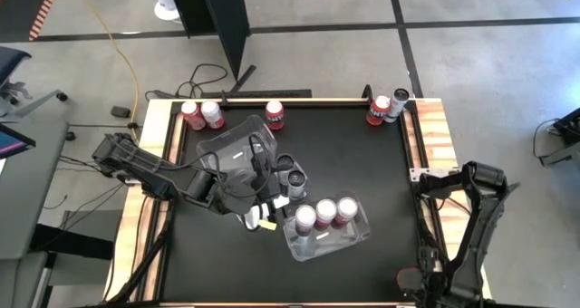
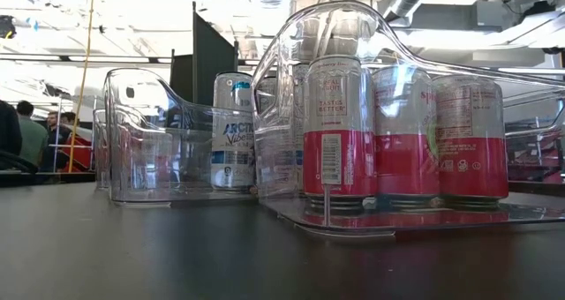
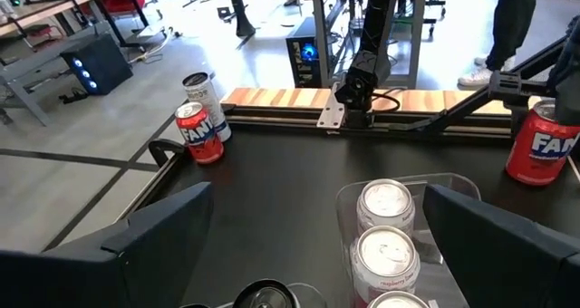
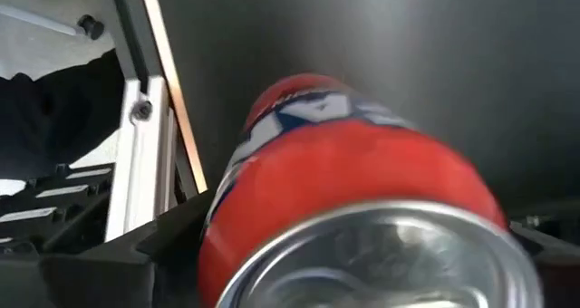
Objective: Sort soda cans
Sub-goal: Put the bottom right orange soda can in the top left transparent bin
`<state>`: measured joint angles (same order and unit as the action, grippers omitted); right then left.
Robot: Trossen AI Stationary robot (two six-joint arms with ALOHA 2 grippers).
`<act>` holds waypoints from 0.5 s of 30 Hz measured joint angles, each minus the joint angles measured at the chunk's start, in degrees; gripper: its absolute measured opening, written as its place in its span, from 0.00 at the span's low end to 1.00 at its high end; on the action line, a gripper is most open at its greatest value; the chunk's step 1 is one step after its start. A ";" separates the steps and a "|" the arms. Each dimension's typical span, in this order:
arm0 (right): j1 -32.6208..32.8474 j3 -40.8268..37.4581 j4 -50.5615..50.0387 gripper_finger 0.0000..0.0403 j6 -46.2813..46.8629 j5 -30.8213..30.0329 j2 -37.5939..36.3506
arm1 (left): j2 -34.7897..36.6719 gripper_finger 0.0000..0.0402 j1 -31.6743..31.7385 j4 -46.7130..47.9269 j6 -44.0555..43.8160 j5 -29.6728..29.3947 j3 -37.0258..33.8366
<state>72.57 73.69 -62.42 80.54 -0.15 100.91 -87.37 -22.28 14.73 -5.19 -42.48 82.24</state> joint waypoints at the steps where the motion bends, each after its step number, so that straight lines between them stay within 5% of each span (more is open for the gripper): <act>1: -0.32 0.00 0.50 0.88 -0.51 -0.36 0.10 | 0.00 0.97 0.00 0.01 0.00 0.00 0.00; 15: -4.18 0.08 2.55 0.86 -6.16 -1.20 1.06 | 0.00 0.97 -0.28 1.96 -0.02 0.11 0.00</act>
<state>68.38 73.77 -59.87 74.38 -1.35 101.97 -87.37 -22.57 16.68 -5.21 -42.37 82.24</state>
